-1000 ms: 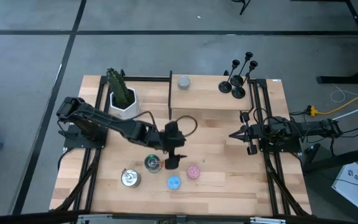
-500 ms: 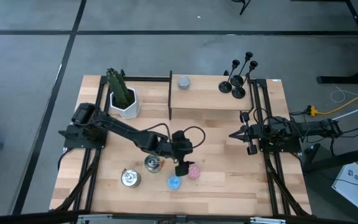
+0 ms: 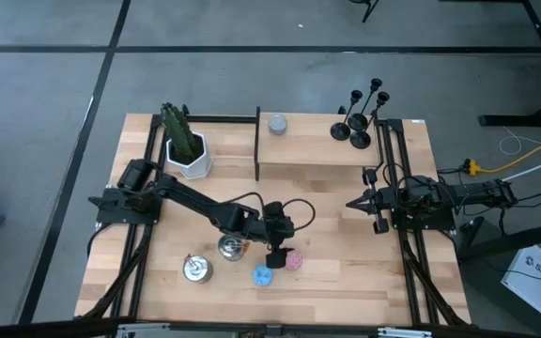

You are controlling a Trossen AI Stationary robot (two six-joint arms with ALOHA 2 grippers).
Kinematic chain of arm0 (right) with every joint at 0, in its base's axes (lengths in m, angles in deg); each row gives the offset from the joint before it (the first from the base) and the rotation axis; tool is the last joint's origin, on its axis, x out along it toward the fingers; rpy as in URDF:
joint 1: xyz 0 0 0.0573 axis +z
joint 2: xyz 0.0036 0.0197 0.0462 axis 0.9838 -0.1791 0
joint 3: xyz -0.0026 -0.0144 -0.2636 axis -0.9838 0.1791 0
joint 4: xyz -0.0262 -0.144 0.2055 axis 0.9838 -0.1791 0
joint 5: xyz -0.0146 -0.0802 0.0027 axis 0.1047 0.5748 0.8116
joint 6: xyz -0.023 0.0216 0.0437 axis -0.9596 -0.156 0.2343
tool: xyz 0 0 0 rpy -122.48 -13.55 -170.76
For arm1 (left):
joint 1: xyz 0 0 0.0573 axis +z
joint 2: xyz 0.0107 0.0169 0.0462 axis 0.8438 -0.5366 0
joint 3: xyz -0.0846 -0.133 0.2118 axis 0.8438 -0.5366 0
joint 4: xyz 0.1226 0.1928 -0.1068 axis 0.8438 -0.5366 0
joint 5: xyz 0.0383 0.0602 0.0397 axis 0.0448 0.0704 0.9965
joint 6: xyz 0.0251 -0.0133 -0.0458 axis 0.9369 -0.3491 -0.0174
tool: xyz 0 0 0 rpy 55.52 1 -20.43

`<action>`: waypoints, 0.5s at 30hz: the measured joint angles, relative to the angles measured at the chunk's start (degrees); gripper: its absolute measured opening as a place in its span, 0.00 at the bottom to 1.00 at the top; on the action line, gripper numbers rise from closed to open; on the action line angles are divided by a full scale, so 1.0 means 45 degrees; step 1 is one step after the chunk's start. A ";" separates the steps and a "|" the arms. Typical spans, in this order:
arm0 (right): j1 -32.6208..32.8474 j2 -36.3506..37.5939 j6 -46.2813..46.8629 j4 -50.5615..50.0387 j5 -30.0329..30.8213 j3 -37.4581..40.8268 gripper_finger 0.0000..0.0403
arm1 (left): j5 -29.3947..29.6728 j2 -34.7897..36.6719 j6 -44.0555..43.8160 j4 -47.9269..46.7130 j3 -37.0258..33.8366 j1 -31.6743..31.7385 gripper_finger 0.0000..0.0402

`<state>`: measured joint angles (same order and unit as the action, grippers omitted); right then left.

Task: Pick & Place candle stick holders
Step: Put the pink scented candle on the shelf

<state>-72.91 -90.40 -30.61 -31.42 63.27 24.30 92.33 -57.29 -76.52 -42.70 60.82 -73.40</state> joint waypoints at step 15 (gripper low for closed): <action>-0.0001 0.0001 0.0000 0.0000 0.0004 0.0000 0.03 | -0.3026 -0.1078 0.3231 0.1321 0.0000 -0.0375 0.83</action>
<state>-72.91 -90.39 -30.61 -31.42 63.29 24.30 78.72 -62.15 -61.98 -36.76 60.82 -75.09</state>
